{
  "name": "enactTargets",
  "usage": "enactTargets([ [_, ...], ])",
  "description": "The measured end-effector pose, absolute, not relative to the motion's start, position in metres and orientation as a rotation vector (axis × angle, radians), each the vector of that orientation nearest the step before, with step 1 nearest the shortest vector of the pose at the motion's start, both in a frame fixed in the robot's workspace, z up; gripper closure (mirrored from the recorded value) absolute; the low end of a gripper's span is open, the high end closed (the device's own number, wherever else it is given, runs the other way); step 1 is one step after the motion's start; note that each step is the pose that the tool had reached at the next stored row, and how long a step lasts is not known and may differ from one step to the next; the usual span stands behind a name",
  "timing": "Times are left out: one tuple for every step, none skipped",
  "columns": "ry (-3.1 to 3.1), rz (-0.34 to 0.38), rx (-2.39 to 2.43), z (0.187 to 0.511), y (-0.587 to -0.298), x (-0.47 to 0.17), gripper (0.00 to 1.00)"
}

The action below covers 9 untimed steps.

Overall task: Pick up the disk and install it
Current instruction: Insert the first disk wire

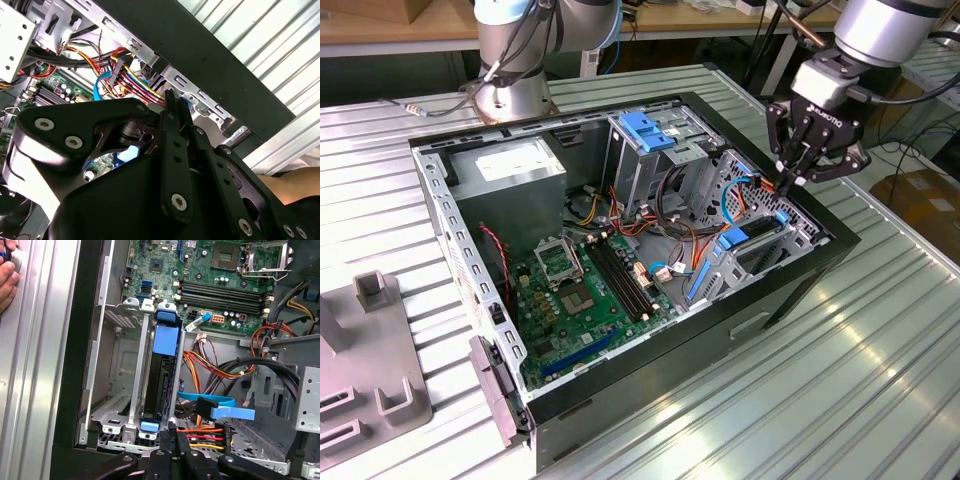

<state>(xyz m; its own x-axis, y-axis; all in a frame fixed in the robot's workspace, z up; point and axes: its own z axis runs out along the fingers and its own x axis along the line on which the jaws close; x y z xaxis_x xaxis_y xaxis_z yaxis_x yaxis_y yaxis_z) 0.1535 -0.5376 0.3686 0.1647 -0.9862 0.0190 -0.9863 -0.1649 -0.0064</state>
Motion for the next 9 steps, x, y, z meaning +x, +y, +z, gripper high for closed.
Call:
enactTargets([
  [-2.026,0.029,2.391,0.3682,-0.5377,0.1535,0.84],
  [-2.03,0.029,2.388,0.3679,-0.5379,0.1535,0.84],
  [-2.038,0.029,2.381,0.3677,-0.5378,0.1535,0.84],
  [-2.052,0.029,2.368,0.3675,-0.5378,0.1535,0.84],
  [-2.065,0.029,2.357,0.3674,-0.5378,0.1535,0.84],
  [-2.08,0.029,2.343,0.3672,-0.5379,0.1535,0.84],
  [-2.101,0.029,2.325,0.367,-0.5378,0.1535,0.84],
  [-2.112,0.029,2.315,0.3668,-0.5378,0.1534,0.84],
  [-2.115,0.028,2.312,0.3666,-0.5378,0.1527,0.84],
])
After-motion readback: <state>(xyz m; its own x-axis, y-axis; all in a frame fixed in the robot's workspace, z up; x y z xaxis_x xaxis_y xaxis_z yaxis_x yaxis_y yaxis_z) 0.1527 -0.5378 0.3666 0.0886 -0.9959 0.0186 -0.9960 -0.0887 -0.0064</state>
